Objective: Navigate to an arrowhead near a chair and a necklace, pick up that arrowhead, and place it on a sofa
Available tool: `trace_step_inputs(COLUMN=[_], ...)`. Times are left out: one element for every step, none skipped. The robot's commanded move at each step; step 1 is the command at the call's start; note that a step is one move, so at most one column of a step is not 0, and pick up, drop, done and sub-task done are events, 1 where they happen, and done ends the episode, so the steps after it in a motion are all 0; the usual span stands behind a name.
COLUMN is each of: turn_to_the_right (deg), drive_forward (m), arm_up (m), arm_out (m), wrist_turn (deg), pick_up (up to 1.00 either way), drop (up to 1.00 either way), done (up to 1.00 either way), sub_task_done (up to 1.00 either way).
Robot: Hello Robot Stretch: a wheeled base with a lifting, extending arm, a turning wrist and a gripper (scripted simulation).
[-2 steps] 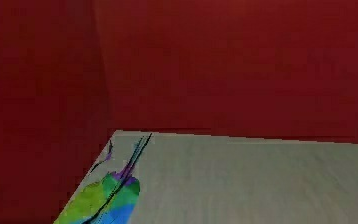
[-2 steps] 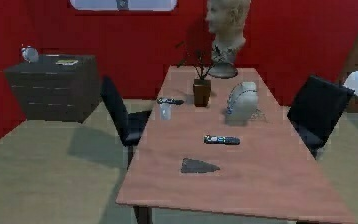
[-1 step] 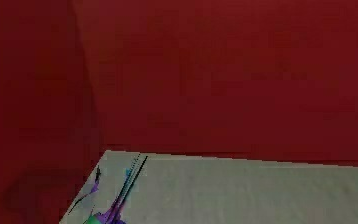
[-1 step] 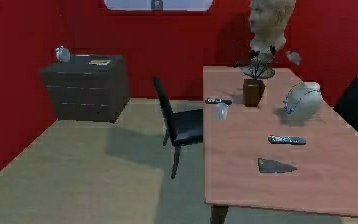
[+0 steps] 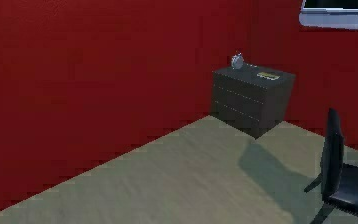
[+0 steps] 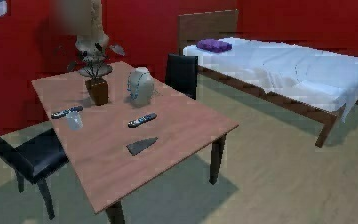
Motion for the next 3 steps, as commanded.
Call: trace_step_inputs(turn_to_the_right=[15.0,0.0,45.0], drive_forward=[0.0,0.45,0.0], arm_up=[0.0,0.0,0.0], arm_out=[0.0,0.0,0.0], wrist_turn=[0.0,0.0,0.0], pick_up=[0.0,0.0,0.0], drop=[0.0,0.0,0.0], done=[0.0,0.0,0.0], sub_task_done=[0.0,0.0,0.0])
